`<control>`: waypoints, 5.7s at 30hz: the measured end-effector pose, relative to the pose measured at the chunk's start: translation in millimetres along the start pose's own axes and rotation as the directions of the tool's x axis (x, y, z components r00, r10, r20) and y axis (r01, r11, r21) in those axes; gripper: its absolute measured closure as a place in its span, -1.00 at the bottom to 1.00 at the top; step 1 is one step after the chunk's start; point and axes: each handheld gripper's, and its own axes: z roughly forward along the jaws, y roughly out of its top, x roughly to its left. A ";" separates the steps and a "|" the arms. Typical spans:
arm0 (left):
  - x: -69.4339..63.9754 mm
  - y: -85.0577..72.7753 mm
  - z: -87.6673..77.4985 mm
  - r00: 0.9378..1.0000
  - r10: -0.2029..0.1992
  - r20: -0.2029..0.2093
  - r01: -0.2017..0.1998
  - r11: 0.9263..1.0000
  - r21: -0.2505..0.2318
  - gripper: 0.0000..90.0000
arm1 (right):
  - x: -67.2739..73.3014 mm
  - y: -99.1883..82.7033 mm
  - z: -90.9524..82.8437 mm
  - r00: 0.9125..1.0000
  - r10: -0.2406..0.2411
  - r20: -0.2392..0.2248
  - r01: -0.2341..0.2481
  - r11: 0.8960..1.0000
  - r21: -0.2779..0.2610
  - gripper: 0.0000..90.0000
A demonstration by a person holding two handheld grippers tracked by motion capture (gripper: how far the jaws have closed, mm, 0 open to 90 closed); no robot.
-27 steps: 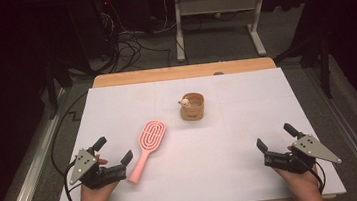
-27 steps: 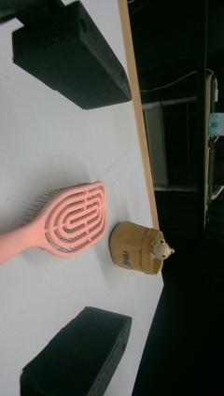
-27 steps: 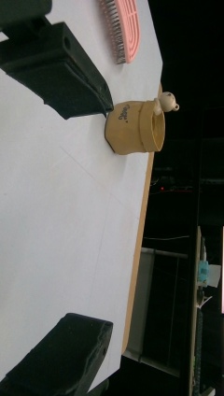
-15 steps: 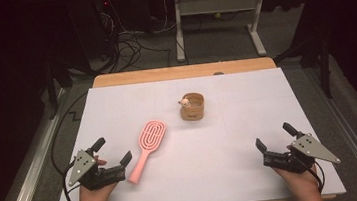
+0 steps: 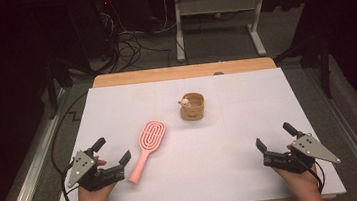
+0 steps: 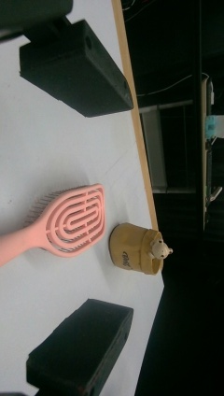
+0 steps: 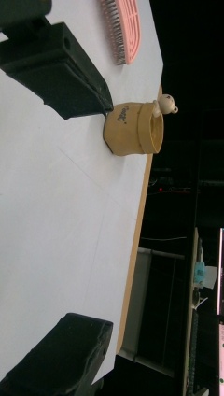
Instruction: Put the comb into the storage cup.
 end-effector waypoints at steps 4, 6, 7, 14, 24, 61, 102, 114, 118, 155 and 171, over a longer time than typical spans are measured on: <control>-1.2 0.5 -1.1 1.000 0.008 0.000 -0.008 1.000 -0.003 -0.87 | 0.2 0.0 0.1 1.000 0.000 0.000 0.000 1.000 0.000 -0.99; -1.1 0.6 -1.5 1.000 0.008 -0.002 -0.008 1.000 -0.005 -0.86 | 0.5 -0.1 0.3 1.000 0.001 0.000 -0.001 1.000 0.000 -0.99; -0.6 0.5 -1.7 1.000 0.004 -0.003 -0.004 1.000 -0.005 -0.86 | 0.5 -0.1 0.5 1.000 0.002 0.000 -0.002 1.000 -0.001 -0.99; 0.5 0.4 -3.3 1.000 -0.004 -0.013 0.004 1.000 0.005 -0.86 | 2.1 -0.2 2.1 1.000 0.002 -0.004 -0.002 1.000 0.003 -0.99; -8.1 2.8 -2.6 0.999 0.030 0.011 -0.030 0.999 0.032 -0.42 | 2.8 0.6 2.1 1.000 -0.001 -0.005 0.001 1.000 -0.001 -0.99; -35.5 -4.1 34.3 0.977 0.036 0.211 -0.137 0.863 0.486 0.97 | -1.0 -0.2 1.3 1.000 0.005 0.002 -0.005 1.000 0.000 -0.98; -19.5 -11.6 38.8 0.985 0.100 0.143 -0.168 0.764 0.623 0.97 | -2.0 0.0 1.1 1.000 0.014 0.006 -0.014 1.000 0.003 -1.00; -9.7 -8.0 31.0 0.981 0.003 0.195 -0.107 0.845 0.524 0.96 | -3.5 -0.5 1.0 1.000 0.013 0.010 -0.013 1.000 0.003 -1.00; -5.8 -6.1 26.8 0.980 -0.004 0.201 -0.095 0.872 0.480 0.96 | -3.5 -0.6 1.4 1.000 0.014 0.011 -0.014 1.000 0.005 -1.00; 16.5 -5.6 12.3 0.986 -0.051 0.159 -0.005 0.941 0.337 0.09 | -4.7 -1.7 2.1 1.000 0.022 0.007 -0.022 1.000 0.008 -0.99; 13.5 -4.8 13.0 0.989 -0.035 0.141 -0.015 0.942 0.335 -0.53 | -3.6 -1.4 1.7 1.000 0.020 0.006 -0.020 1.000 0.006 -0.99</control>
